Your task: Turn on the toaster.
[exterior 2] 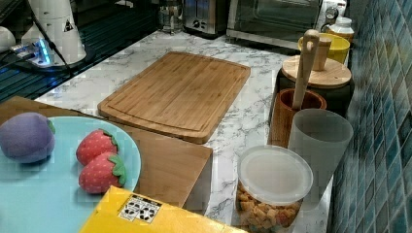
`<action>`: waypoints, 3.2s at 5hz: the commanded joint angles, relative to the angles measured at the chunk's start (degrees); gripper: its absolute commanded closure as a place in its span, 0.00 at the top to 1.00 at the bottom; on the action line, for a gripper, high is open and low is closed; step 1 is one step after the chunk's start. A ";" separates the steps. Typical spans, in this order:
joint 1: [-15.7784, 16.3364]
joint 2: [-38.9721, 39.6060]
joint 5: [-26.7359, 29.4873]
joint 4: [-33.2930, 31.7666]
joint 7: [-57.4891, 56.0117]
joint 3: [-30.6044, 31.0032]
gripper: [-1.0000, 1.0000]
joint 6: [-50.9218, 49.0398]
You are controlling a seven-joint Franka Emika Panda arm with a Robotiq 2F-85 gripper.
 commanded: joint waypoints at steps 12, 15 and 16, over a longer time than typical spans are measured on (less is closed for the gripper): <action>12.46 -17.95 17.05 -27.28 -10.79 22.32 0.00 14.26; 13.16 -15.08 17.57 -28.28 -0.64 26.50 0.00 16.87; 14.32 -16.53 20.79 -30.22 -0.46 27.80 0.00 19.49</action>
